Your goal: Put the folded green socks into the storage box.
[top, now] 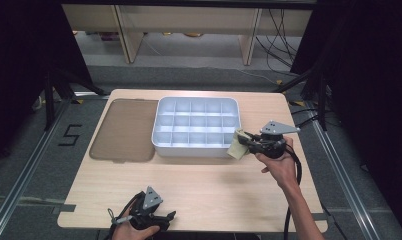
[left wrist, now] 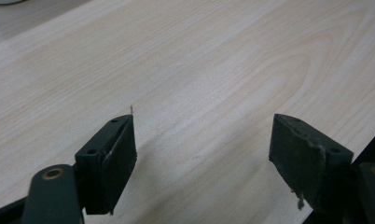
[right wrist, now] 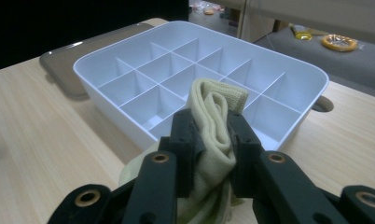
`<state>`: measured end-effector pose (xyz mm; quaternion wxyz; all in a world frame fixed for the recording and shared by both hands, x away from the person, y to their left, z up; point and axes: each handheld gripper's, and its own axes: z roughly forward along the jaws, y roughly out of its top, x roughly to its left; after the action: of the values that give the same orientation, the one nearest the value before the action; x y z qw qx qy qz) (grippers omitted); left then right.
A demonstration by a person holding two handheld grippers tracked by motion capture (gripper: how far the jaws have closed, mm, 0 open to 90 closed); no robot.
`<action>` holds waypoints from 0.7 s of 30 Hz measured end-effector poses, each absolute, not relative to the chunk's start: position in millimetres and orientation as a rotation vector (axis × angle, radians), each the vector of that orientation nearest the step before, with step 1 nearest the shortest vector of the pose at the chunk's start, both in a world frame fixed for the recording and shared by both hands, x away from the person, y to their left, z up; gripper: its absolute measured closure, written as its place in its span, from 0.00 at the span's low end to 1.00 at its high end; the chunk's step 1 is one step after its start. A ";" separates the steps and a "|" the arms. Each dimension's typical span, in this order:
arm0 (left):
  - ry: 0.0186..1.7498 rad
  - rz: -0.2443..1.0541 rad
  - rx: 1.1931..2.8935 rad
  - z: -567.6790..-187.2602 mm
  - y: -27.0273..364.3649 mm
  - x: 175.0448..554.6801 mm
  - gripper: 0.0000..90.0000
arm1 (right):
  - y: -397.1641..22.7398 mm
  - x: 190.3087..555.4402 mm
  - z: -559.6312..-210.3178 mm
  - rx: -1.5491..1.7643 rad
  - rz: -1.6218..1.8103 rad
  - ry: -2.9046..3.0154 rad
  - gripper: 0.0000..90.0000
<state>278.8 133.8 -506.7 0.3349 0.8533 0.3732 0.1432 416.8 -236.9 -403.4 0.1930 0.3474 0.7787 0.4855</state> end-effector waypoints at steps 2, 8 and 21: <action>0.974 0.375 2.224 -506.8 133.9 278.7 0.25 | -237.7 419.3 -401.3 0.974 1.354 2.184 0.84; 0.987 0.365 2.215 -507.9 133.8 278.9 0.25 | -234.4 430.9 -400.4 0.971 1.331 2.171 0.84; 1.012 0.366 2.165 -508.8 131.3 278.0 0.25 | -229.2 456.0 -395.3 0.995 1.266 2.163 0.84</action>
<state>278.0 131.3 -508.8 0.3542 0.8375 0.3913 0.1418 456.0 -229.2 -395.3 0.2205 0.3600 0.7825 0.4578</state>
